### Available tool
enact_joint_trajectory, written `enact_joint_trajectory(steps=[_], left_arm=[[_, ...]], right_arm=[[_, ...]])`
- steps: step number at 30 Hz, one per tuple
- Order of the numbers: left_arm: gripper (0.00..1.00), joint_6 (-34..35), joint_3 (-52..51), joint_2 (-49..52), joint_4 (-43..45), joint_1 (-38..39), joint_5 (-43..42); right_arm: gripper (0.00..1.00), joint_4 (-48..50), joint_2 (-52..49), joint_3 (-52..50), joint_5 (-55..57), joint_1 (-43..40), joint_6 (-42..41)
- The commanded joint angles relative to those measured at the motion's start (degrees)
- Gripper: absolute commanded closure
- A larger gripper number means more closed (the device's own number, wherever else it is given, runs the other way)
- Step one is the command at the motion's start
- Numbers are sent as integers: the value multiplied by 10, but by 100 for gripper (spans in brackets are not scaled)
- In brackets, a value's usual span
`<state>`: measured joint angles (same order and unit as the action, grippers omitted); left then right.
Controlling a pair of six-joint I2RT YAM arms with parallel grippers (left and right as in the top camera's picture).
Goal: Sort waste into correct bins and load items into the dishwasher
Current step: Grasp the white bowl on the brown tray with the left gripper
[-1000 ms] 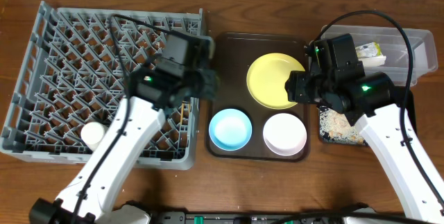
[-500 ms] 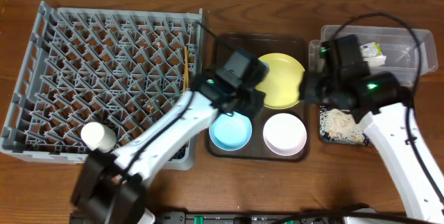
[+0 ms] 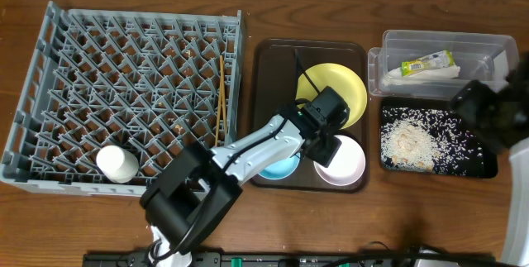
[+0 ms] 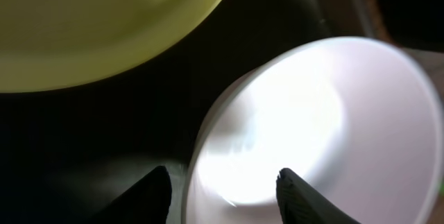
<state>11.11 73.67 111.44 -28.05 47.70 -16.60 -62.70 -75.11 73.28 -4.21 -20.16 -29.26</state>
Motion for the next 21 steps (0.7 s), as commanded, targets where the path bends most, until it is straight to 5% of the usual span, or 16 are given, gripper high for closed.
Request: enact_joint_trajectory(steps=[1, 7, 18, 21], left_arm=[[56, 1, -7, 10, 6, -3, -3], [92, 1, -7, 10, 19, -3, -3], [92, 1, 14, -62, -7, -21, 2], [93, 4, 16, -123, -28, -38, 68]], right_arm=[[1, -10, 7, 0, -19, -44, 8], [1, -14, 7, 0, -19, -57, 8], [1, -14, 7, 0, -19, -57, 8], [1, -14, 7, 0, -19, -57, 8]])
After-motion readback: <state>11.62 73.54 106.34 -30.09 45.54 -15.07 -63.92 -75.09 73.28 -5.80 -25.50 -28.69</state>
